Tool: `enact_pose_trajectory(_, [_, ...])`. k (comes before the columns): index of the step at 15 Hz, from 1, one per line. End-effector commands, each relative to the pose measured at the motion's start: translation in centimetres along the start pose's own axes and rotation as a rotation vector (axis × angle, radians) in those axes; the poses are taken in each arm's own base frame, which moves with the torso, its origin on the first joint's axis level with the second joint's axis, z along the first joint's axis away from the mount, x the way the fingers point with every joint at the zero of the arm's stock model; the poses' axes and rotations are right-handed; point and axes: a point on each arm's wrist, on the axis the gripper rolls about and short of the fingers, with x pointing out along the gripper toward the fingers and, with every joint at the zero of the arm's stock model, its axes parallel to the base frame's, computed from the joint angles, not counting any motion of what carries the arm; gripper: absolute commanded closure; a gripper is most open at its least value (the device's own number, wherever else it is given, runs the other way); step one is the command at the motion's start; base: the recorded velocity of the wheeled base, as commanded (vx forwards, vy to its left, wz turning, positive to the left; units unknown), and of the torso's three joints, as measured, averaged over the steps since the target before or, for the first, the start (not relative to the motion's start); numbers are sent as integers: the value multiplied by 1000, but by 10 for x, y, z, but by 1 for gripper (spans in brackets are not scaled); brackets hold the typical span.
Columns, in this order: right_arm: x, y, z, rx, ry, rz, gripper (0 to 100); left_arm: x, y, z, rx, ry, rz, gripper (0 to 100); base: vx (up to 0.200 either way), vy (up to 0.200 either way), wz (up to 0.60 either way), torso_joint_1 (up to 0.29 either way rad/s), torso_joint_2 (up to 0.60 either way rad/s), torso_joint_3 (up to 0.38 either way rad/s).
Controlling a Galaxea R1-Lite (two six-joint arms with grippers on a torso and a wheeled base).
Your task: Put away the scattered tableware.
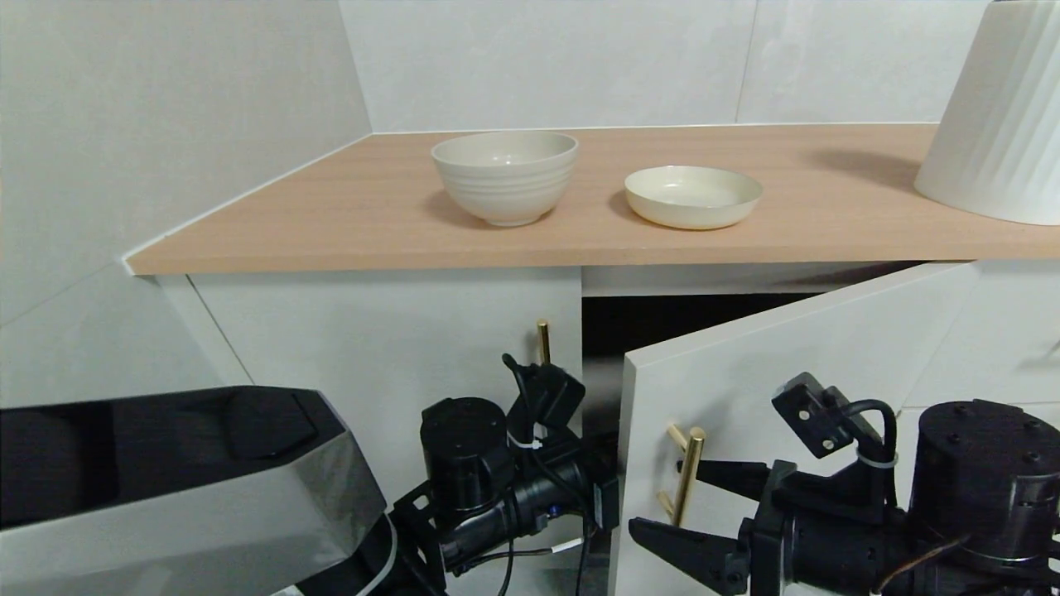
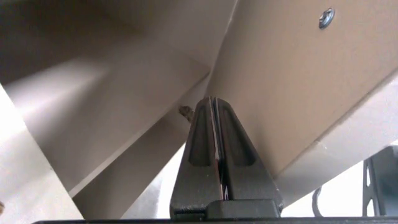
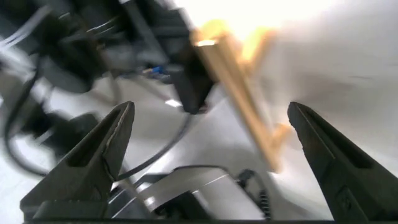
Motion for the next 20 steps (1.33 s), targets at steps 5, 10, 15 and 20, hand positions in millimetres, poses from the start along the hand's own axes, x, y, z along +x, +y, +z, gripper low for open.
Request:
enact_pose_trajectory(5, [-38,-2,8,-8,-97,-82,0,0,-3,5,5,-15,-13,100,0,0,0,0,0,0])
enact_pose_trajectory(10, [-73,0,1,1,-106,-122,0,0,-5,7,6,-17,-18,100,0,0,0,0,0,0])
enact_pose_trajectory(15, [-87,3,-5,0,-108,-121,0,1,-4,5,3,-7,-16,100,0,0,0,0,0,0])
enact_pose_trajectory(20, [-92,5,-2,-7,-134,-113,0,18,-10,4,0,14,-42,100,-160,0,0,4,2,2])
